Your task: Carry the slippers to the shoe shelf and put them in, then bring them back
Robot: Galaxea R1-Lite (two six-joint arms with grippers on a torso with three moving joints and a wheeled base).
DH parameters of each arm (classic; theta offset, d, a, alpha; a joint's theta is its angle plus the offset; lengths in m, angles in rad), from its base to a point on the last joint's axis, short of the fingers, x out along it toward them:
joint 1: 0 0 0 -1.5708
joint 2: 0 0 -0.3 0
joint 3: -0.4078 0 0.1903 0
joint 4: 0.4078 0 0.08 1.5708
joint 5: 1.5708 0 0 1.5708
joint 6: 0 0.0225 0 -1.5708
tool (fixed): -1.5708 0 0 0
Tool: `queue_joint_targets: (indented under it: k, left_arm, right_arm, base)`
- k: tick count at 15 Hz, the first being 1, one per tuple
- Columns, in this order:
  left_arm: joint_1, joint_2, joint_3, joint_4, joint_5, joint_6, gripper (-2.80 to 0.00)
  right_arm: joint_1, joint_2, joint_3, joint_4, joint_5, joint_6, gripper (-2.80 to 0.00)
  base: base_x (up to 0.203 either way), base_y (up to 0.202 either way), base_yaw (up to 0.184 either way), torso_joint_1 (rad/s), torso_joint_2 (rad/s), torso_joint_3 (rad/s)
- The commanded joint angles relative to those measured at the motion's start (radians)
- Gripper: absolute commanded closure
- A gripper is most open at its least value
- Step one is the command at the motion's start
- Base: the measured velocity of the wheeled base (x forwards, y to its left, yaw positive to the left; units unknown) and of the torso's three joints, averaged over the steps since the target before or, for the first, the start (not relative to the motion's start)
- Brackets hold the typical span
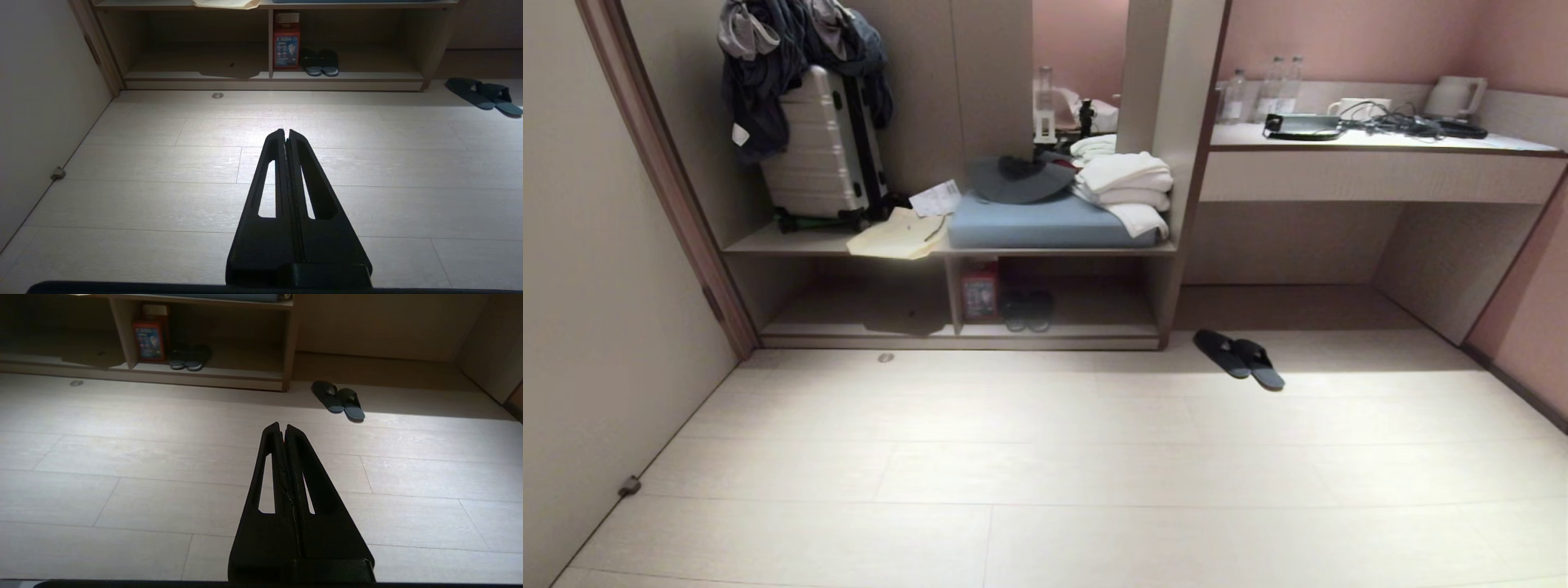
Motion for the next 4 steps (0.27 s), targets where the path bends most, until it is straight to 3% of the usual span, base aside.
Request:
queue_joint_targets:
  k: [1,4]
  left_arm:
    - [0.000,0.000,0.000,-0.001,0.001,-0.001,0.00]
    - [0.001,0.000,0.000,-0.001,-0.001,0.004,0.00]
  right_arm:
    - [0.000,0.002,0.000,0.000,0.002,-0.002,0.00]
    - [0.000,0.002,0.000,0.000,0.001,-0.004,0.00]
  base:
    - [0.000,0.000,0.000,0.000,0.00,0.000]
    - [0.000,0.000,0.000,0.000,0.00,0.000]
